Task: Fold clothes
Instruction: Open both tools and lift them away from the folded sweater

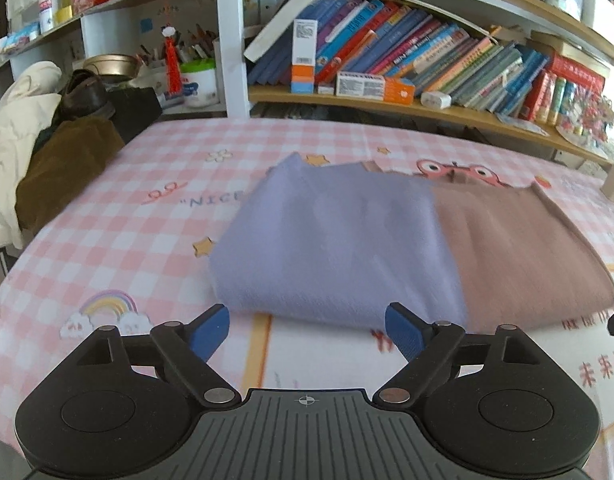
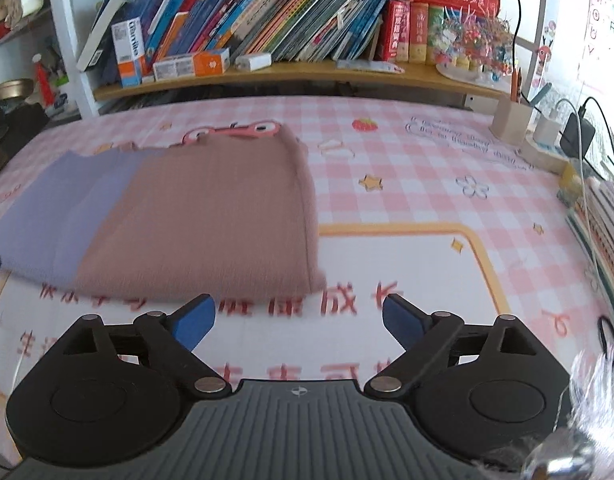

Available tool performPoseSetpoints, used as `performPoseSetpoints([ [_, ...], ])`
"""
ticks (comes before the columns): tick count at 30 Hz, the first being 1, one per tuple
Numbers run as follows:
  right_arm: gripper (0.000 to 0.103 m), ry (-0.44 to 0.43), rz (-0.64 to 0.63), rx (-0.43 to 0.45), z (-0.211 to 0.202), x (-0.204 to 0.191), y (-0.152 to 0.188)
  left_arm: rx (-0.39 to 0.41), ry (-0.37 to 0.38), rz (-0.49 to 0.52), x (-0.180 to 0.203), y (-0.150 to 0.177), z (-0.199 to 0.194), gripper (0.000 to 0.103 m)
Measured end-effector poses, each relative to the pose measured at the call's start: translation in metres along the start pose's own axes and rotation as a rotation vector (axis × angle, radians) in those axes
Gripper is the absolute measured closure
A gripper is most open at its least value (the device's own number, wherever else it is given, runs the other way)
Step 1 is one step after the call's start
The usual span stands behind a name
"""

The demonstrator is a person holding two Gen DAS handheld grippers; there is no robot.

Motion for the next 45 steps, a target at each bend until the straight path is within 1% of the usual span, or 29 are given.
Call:
performPoseSetpoints([
  [4,0.007,-0.01,-0.001,-0.014,-0.006,-0.006,0.015,-0.017,-0.002,0.007,0.007,0.012,-0.008,0.014],
  [11,0.007,-0.053,0.003,-0.038,-0.014,-0.018,0.035,-0.037,-0.002,0.046,0.019,0.03,-0.021,0.012],
  [18,0.007,-0.074,0.024,-0.049,-0.015,-0.026,0.046,-0.049,-0.032,0.058,0.01,0.039,-0.029,0.012],
  [23,0.007,-0.08,0.037,-0.056,-0.013,-0.032,0.049,-0.057,0.005,0.069,0.01,0.044,-0.032,0.011],
  [26,0.007,-0.081,0.031,-0.052,-0.01,-0.038,0.047,-0.052,0.029,0.081,0.012,0.042,-0.028,0.009],
  [31,0.007,-0.059,0.025,-0.054,-0.006,-0.044,0.041,-0.059,0.061,0.123,0.019,0.038,-0.018,0.008],
  [35,0.007,-0.042,0.035,-0.059,-0.002,-0.045,0.04,-0.078,0.085,0.133,0.02,0.038,-0.011,0.008],
  [38,0.007,-0.027,0.041,-0.06,0.0,-0.046,0.039,-0.123,0.146,0.113,0.021,0.04,-0.006,0.008],
  [41,0.007,-0.015,0.043,-0.062,0.002,-0.049,0.037,-0.162,0.217,0.055,0.019,0.038,-0.001,0.008],
  [42,0.007,-0.012,0.043,-0.061,0.003,-0.049,0.036,-0.174,0.244,0.024,0.017,0.036,0.001,0.008],
  [45,0.007,0.002,0.044,-0.056,0.003,-0.049,0.033,-0.206,0.302,-0.13,0.002,0.027,0.01,0.01],
])
Point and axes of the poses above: each gripper's, at about its wrist camera, not at the fingertips, and z roughly the way its jaws point, x to its right, y to its underside, the point moved 9 cm from there along z, roughly the way its jaws point, and after that the axes turned 14 degrees about -y, right-handed, at the moved point
